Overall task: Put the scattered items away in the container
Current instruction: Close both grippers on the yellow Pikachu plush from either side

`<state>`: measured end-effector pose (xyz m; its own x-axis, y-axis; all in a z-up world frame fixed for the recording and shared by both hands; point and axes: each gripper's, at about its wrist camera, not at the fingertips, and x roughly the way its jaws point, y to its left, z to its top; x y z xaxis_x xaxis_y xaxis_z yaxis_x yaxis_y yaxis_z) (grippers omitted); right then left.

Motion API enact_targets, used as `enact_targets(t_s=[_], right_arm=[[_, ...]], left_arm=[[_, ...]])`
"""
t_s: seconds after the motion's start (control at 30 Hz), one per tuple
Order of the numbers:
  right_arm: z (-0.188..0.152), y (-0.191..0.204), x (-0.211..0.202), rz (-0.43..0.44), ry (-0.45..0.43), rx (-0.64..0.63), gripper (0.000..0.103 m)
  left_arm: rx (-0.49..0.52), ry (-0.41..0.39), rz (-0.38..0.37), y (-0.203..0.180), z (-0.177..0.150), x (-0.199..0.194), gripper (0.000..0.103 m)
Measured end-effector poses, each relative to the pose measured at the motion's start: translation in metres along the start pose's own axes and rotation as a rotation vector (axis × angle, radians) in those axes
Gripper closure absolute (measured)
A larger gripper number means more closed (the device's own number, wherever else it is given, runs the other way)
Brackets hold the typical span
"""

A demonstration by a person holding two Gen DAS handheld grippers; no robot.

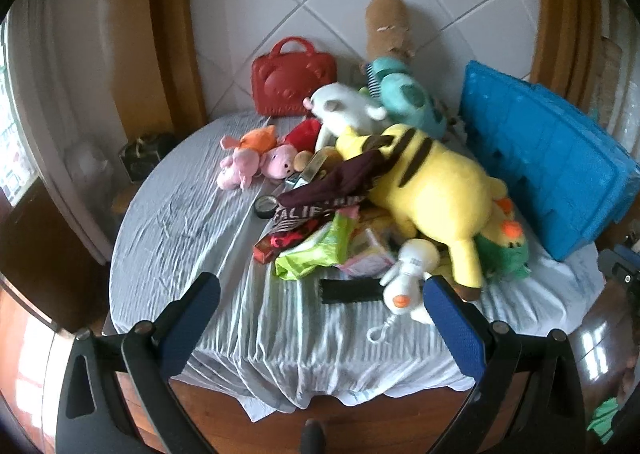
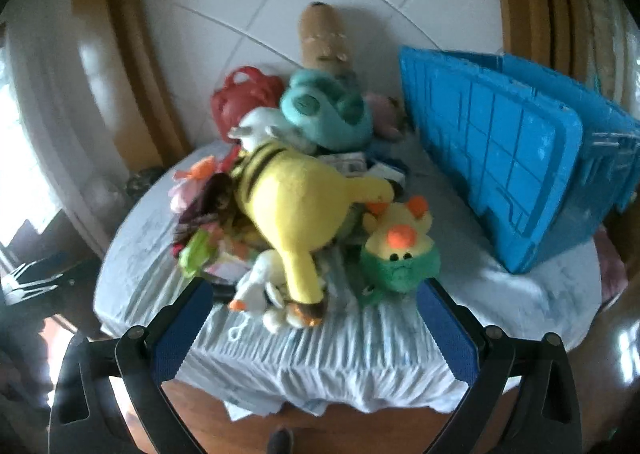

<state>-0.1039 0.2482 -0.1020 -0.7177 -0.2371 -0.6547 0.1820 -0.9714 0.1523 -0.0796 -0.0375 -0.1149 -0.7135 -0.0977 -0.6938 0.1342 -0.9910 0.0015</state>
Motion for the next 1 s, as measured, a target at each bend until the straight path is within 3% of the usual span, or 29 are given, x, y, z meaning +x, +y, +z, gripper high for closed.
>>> enact_targets(t_s=[0.17,0.33,0.57,0.93,1.0], right_arm=[[0.019,0.008,0.044,-0.02,0.052,0.044,0.0],[0.061,0.032,0.081,-0.033,0.061,0.053,0.0],[0.093,0.029,0.113,-0.091,0.065,0.075,0.0],[0.084,-0.006,0.17,-0.065,0.207,0.06,0.0],[0.07,-0.007,0.176,-0.053,0.239,0.073,0.0]], left_arm=[[0.019,0.023,-0.034,0.02,0.031,0.053,0.0],[0.045,0.02,-0.081,0.035,0.08,0.099,0.0],[0.093,0.017,-0.129,0.023,0.126,0.138,0.0],[0.14,0.128,-0.148,-0.012,0.116,0.196,0.0],[0.147,0.136,-0.16,-0.014,0.116,0.202,0.0]])
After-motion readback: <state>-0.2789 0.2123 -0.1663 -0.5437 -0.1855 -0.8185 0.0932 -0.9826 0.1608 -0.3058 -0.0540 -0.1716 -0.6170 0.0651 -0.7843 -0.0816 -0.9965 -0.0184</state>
